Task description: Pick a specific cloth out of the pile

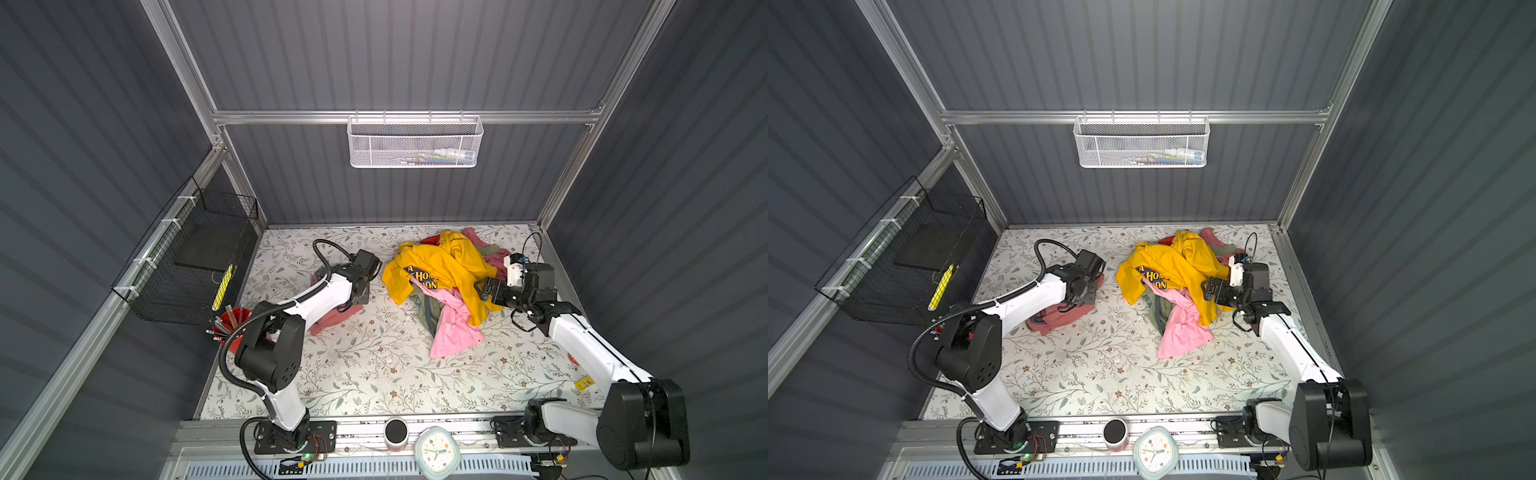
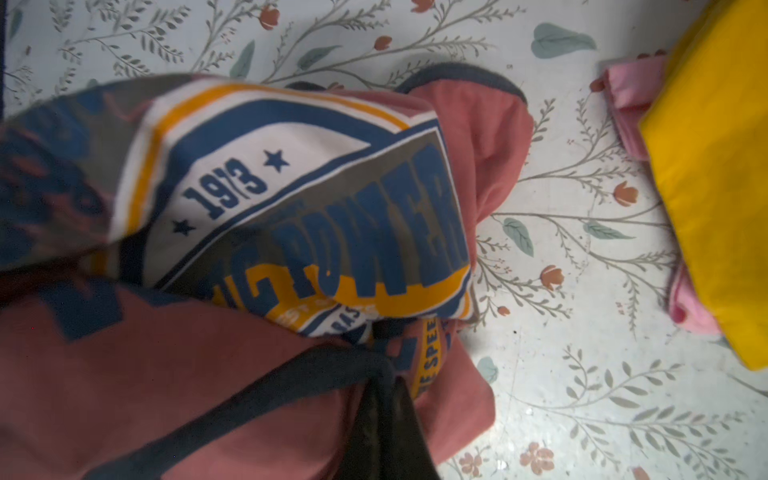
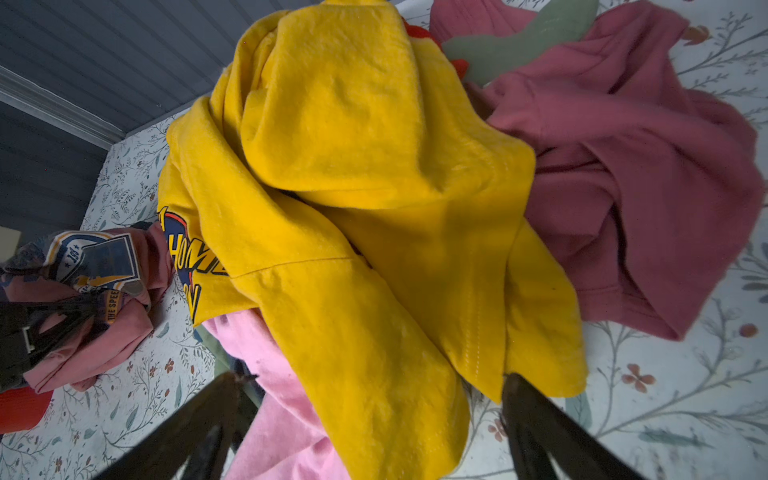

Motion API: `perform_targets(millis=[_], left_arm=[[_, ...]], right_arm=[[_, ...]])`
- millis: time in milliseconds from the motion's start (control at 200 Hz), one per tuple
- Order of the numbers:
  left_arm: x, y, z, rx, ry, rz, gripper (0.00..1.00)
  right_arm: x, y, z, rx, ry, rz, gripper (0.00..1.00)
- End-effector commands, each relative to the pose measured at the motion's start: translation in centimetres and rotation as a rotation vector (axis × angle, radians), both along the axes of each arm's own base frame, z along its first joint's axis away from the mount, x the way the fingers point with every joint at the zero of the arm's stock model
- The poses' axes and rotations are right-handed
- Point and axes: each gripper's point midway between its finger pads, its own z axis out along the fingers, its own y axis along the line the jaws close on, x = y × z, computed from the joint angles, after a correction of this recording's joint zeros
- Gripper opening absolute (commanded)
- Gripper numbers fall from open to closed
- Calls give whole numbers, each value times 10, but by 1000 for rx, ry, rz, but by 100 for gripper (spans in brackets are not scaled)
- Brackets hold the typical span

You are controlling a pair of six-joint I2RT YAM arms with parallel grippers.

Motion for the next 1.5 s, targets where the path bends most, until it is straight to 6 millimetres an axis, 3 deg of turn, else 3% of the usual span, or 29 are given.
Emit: perform_targets(millis=[0, 120, 255, 395, 630, 746, 836, 876, 1006, 1496], left_arm=[[0, -11, -19, -48, 38, -7, 0], [-4, -11, -36, -56, 64, 7, 5], [-8, -7, -34, -52, 55, 13, 37], [-11, -3, -8, -51, 7, 8, 66], [-20, -3, 52, 14, -86, -34, 79], [-27, 4, 66, 46, -105, -35, 85], [-30, 13, 70, 100, -114, -45, 95], [-30, 17, 68, 127, -112, -56, 100], [-25, 20, 51, 188, -61, -119, 100], [2, 12, -13, -6, 42, -265, 100]], right_arm=[[-3, -1, 4, -20, -11, 4, 98], [-4, -1, 3, -20, -9, 3, 98], [-4, -2, 4, -29, -12, 3, 98], [-4, -3, 4, -38, -17, 1, 99], [-1, -3, 5, -45, -20, 4, 99], [0, -4, 7, -49, -24, 0, 99], [0, -4, 11, -51, -33, 1, 99], [0, -4, 12, -49, -36, 3, 99], [-1, 1, 19, -35, -63, 29, 99], [-8, 13, 32, -35, -115, 84, 99]])
